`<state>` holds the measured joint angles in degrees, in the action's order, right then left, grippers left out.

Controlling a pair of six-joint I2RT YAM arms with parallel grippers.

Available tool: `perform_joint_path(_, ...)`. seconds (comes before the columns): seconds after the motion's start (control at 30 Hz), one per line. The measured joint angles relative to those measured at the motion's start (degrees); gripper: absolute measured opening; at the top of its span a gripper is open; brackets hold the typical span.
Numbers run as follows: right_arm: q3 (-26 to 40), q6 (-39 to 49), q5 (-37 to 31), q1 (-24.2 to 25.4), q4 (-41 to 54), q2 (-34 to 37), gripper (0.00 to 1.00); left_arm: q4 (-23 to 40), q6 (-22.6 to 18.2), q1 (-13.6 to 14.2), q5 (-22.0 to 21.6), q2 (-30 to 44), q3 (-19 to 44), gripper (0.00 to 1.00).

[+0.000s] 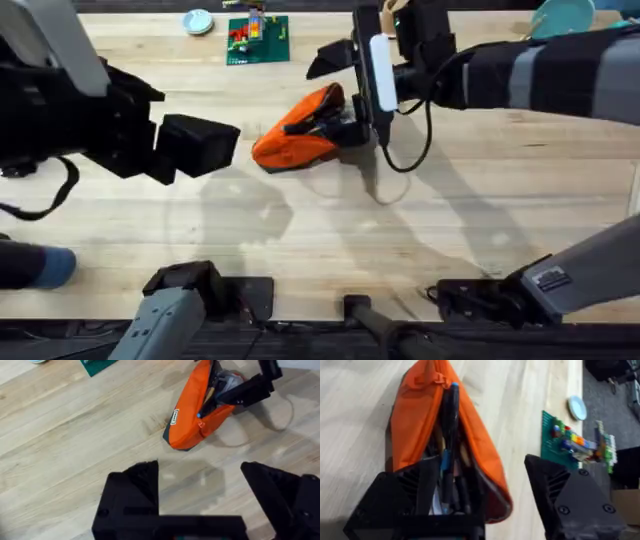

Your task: Unzip the bag, pick up the pens from the table one at a time and place them inside, then zip the bag closed.

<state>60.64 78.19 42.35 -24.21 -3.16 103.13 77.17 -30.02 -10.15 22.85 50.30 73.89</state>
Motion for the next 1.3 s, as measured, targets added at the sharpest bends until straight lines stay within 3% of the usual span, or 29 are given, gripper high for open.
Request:
perform_joint_path(0.57,0.9,-18.0,0.5,0.0,0.2,-9.0,0.996,0.0,0.0,0.0,0.0,0.0,0.0,0.994)
perform_joint_path(0.83,1.1,-37.1,-6.1,0.0,2.7,-17.7,0.996,0.0,0.0,0.0,0.0,0.0,0.0,0.994)
perform_joint_path(0.97,1.2,-48.2,-10.8,0.1,8.0,-21.6,0.996,0.0,0.0,0.0,0.0,0.0,0.0,0.994)
perform_joint_path(1.3,3.6,-67.2,-19.9,0.1,31.8,-29.9,0.996,0.0,0.0,0.0,0.0,0.0,0.0,0.994)
